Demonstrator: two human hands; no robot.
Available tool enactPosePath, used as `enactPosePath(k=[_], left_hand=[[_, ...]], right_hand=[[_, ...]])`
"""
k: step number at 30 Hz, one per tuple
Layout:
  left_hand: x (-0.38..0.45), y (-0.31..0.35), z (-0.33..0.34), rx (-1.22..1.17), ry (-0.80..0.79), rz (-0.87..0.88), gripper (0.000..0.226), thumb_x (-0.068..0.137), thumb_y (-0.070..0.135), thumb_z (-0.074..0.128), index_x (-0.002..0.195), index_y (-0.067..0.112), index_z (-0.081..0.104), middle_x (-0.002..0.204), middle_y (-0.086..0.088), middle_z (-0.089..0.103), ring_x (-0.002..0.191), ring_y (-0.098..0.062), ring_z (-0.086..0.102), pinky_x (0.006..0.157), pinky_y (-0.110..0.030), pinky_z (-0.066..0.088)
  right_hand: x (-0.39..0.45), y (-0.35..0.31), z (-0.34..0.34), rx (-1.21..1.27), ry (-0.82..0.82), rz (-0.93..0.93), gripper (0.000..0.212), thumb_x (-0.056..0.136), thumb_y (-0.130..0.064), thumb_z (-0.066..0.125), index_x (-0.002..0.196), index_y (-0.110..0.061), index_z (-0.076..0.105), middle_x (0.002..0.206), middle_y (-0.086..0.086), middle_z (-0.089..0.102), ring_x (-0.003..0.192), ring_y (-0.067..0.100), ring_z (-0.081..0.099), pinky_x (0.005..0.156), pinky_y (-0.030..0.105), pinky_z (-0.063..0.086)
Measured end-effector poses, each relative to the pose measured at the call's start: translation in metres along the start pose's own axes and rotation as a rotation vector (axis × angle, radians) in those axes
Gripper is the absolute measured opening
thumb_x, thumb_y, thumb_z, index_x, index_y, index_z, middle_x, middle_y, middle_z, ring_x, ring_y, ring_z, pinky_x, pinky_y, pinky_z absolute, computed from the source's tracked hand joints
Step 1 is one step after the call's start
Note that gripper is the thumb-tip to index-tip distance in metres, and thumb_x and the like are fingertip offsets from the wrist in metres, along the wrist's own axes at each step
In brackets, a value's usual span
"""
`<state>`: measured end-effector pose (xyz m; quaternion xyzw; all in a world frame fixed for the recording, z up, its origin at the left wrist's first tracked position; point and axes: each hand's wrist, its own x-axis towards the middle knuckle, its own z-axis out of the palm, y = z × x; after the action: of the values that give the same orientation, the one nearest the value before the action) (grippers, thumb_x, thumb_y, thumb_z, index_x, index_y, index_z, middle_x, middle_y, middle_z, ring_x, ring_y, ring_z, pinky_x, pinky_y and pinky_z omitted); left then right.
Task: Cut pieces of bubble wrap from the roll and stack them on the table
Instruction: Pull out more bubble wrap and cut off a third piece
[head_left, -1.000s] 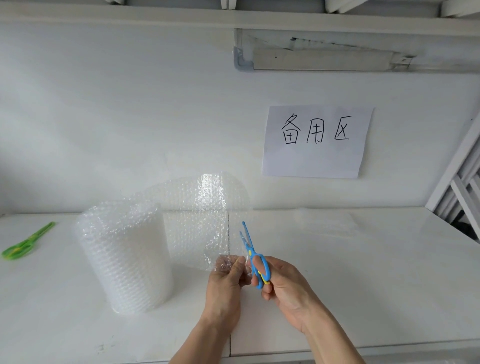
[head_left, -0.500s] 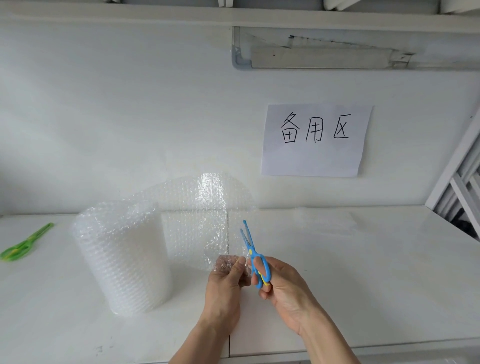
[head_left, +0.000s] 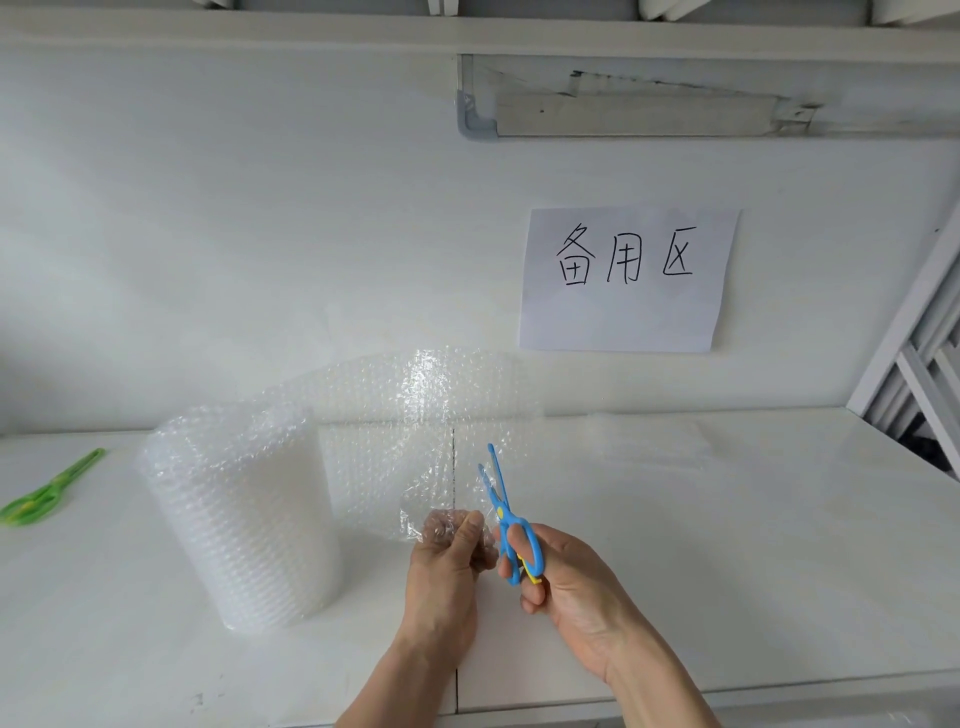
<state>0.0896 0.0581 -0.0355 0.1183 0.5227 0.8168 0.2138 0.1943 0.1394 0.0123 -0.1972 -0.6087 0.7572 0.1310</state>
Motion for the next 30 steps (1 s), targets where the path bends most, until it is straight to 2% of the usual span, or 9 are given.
enactPosePath(k=[6,11,17,20,26,30], left_hand=[[0.0,0.0,-0.001,0.029,-0.001,-0.009,0.013,0.095,0.011,0.06,0.085,0.005,0.054,0.069,-0.02,0.053,0.07,-0.035,0.047,0.073,-0.05,0.04],[-0.004,0.002,0.001,0.074,-0.031,0.013,0.015,0.095,0.013,0.06,0.088,0.002,0.054,0.066,-0.022,0.055,0.069,-0.034,0.049,0.072,-0.049,0.041],[-0.007,0.007,0.004,0.039,-0.05,-0.022,0.014,0.097,0.009,0.057,0.088,0.001,0.051,0.061,-0.02,0.054,0.063,-0.033,0.054,0.061,-0.045,0.046],[-0.01,0.011,0.006,0.009,-0.064,-0.042,0.013,0.098,0.008,0.055,0.089,0.0,0.051,0.06,-0.02,0.053,0.061,-0.034,0.054,0.051,-0.04,0.045],[-0.006,0.006,0.004,0.021,-0.053,-0.055,0.013,0.096,0.01,0.059,0.088,0.001,0.052,0.064,-0.021,0.054,0.066,-0.036,0.054,0.053,-0.039,0.043],[-0.009,0.011,0.008,0.011,-0.067,-0.045,0.015,0.096,0.008,0.058,0.084,0.002,0.05,0.061,-0.02,0.052,0.058,-0.031,0.051,0.05,-0.037,0.044]], right_hand=[[-0.007,0.003,0.001,0.01,0.003,0.004,0.051,0.06,-0.054,0.076,0.084,-0.01,0.072,0.07,0.005,0.058,0.05,0.008,0.04,0.052,0.024,0.034],[-0.005,0.002,0.004,-0.014,0.075,-0.047,0.063,0.061,-0.056,0.075,0.091,-0.001,0.071,0.07,0.005,0.055,0.052,0.007,0.042,0.051,0.023,0.032],[0.001,0.001,0.014,0.026,0.102,-0.049,0.032,0.075,-0.044,0.079,0.086,-0.013,0.077,0.069,0.005,0.055,0.063,0.012,0.048,0.052,0.023,0.032],[0.002,0.003,0.017,0.051,0.113,-0.055,0.03,0.075,-0.044,0.079,0.082,-0.015,0.077,0.068,0.003,0.054,0.065,0.012,0.048,0.052,0.023,0.033],[0.003,0.002,0.02,0.069,0.127,-0.05,0.03,0.075,-0.042,0.077,0.08,-0.012,0.076,0.067,0.003,0.054,0.062,0.012,0.047,0.052,0.024,0.033],[0.005,-0.005,0.02,0.048,0.124,-0.018,0.029,0.083,-0.036,0.072,0.087,-0.008,0.076,0.066,0.004,0.056,0.059,0.012,0.046,0.054,0.024,0.034]])
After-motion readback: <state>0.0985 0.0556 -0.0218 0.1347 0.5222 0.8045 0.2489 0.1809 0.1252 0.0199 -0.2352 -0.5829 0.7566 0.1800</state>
